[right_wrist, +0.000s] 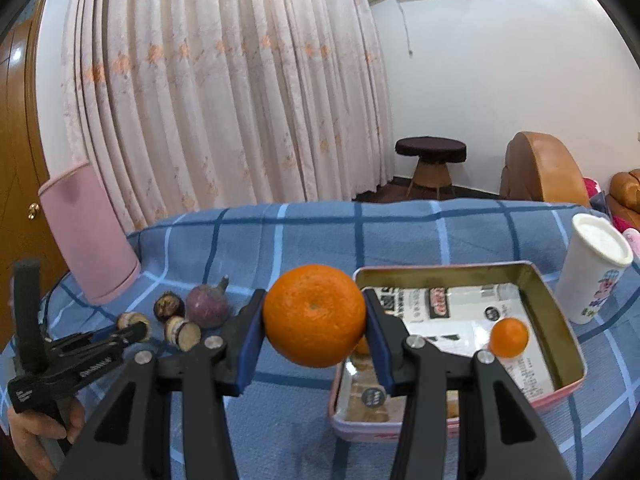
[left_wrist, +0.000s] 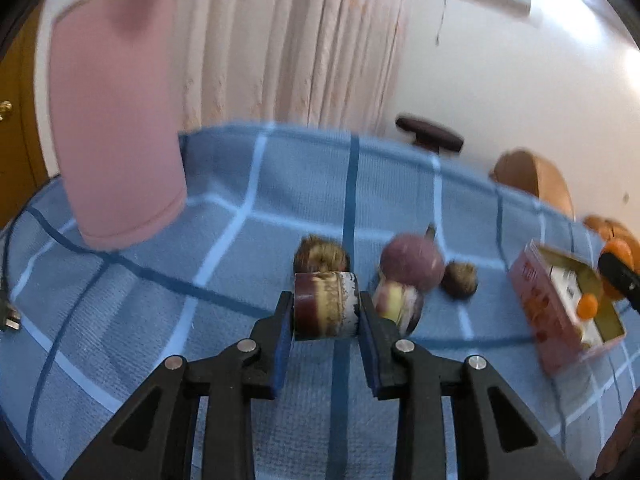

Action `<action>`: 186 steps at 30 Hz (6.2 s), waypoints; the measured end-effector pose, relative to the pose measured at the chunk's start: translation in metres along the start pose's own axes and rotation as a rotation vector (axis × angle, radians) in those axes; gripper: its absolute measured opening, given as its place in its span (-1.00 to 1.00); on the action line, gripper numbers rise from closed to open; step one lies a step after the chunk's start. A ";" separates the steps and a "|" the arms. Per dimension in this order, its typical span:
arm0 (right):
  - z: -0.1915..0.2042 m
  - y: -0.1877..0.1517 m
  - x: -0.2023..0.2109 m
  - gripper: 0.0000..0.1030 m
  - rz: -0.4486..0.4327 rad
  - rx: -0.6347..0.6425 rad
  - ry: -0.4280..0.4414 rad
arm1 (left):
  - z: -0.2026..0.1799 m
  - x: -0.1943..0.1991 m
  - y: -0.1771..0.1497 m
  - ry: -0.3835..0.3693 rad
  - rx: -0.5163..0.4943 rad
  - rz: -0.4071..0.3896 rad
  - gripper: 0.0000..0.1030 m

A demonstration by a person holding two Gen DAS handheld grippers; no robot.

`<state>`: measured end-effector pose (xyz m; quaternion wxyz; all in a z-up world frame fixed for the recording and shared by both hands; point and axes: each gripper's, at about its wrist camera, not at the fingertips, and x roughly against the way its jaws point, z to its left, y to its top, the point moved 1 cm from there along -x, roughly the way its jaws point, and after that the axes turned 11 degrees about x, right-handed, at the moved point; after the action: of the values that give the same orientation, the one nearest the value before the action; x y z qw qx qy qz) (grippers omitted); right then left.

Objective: Organize fruits
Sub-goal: 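Carry the orange and the slice over the tin and open both tools, then grasp another cut cylindrical slice with the right tool, then grasp a brown mangosteen with the left tool while the right tool holds the slice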

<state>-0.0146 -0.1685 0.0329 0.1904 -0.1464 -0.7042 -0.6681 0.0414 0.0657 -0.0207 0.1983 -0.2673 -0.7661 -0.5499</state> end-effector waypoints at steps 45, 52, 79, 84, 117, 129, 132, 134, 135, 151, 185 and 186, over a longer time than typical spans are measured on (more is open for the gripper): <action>-0.129 -0.028 -0.004 0.57 0.070 -0.076 -0.228 | -0.235 -0.016 -0.070 -0.181 -0.346 0.035 0.42; -0.137 -0.028 0.012 0.82 -0.032 -0.143 -0.268 | -0.223 -0.010 -0.064 -0.159 -0.326 -0.011 0.47; -0.033 -0.028 0.001 0.62 -0.055 -0.046 -0.195 | -0.084 -0.007 -0.006 0.056 -0.181 -0.123 0.47; 0.006 -0.023 -0.009 0.56 -0.035 0.016 -0.142 | -0.038 -0.013 0.015 0.126 -0.090 -0.103 0.47; 0.143 -0.017 -0.115 -0.26 0.318 0.054 0.217 | 0.043 -0.030 0.055 0.323 0.009 -0.091 0.47; 0.099 -0.020 -0.045 -0.26 0.108 0.080 0.133 | 0.037 -0.029 0.050 0.259 -0.015 -0.056 0.47; 0.085 -0.018 -0.033 -0.26 0.061 0.092 0.074 | 0.031 -0.032 0.047 0.189 -0.011 -0.020 0.47; 0.078 -0.017 -0.030 -0.26 0.049 0.080 0.063 | 0.022 -0.035 0.044 0.158 -0.039 0.001 0.47; 0.075 -0.017 -0.029 -0.26 0.048 0.070 0.062 | 0.017 -0.037 0.043 0.157 -0.055 0.004 0.47; 0.050 -0.013 -0.027 -0.26 0.046 -0.018 0.088 | 0.021 -0.088 0.055 0.070 0.131 0.211 0.39; 0.054 -0.013 -0.028 -0.30 0.053 -0.001 0.103 | 0.012 -0.070 0.036 0.188 -0.169 0.189 -0.10; 0.054 -0.013 -0.028 -0.30 0.054 -0.004 0.105 | 0.011 -0.070 0.036 0.186 -0.172 0.186 -0.10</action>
<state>0.0004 -0.1144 0.0067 0.2448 -0.1304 -0.6877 -0.6709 0.1187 0.0717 -0.0394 0.2950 -0.3009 -0.6664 -0.6151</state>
